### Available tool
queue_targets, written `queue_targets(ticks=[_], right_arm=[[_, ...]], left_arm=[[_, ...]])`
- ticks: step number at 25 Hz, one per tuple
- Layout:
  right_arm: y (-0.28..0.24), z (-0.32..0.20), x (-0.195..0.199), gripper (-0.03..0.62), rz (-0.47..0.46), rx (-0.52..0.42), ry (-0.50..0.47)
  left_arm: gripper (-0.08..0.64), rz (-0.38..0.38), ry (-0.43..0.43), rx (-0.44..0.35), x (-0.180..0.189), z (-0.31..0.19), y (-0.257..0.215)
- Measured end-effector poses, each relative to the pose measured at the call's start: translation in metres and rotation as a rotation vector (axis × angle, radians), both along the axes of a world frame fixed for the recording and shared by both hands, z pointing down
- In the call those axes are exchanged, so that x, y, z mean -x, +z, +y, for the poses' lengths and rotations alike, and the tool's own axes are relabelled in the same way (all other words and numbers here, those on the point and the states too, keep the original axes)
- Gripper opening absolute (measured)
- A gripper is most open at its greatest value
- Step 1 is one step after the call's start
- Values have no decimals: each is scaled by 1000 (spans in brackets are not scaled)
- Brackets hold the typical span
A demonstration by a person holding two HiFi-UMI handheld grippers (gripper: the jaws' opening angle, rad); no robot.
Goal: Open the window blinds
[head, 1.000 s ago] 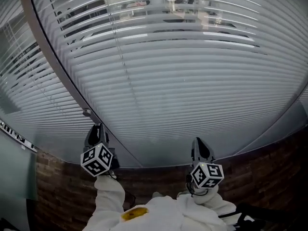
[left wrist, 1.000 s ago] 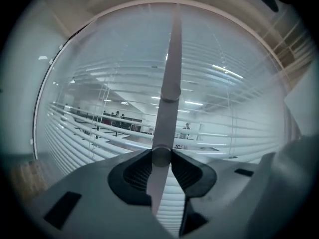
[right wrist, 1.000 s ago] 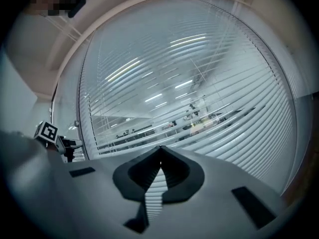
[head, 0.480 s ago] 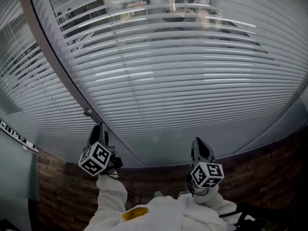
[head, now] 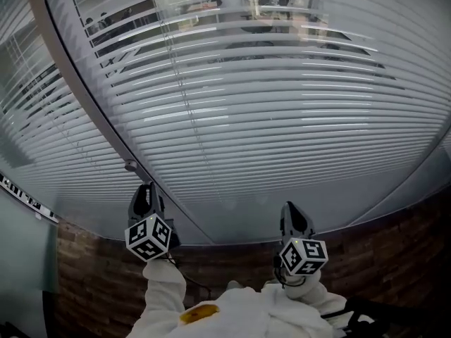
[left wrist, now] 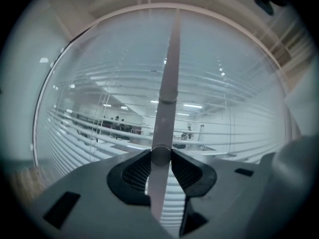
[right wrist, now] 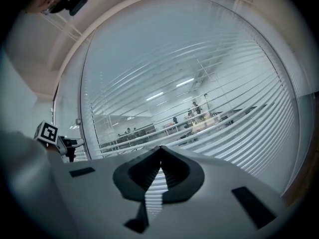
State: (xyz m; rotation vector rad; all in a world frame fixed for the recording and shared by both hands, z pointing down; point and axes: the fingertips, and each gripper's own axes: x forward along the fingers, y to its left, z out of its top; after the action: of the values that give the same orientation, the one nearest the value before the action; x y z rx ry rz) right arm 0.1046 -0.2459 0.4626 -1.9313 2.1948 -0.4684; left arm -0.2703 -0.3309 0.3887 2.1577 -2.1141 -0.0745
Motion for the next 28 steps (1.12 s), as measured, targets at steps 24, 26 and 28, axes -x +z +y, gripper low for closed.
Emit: queue_targets(ticks=[24,26,28], right_arm=[[-2,7,32,11,145,-16,-108],[-4,8,35,11,170,-25,-124],[-7,8,39,11,167,-31,-135]], left_arm=[[0,55,537,18,-242,86,66],[0,55,524,14,-239,87,65],[0,59,519,16,-237,86,65]])
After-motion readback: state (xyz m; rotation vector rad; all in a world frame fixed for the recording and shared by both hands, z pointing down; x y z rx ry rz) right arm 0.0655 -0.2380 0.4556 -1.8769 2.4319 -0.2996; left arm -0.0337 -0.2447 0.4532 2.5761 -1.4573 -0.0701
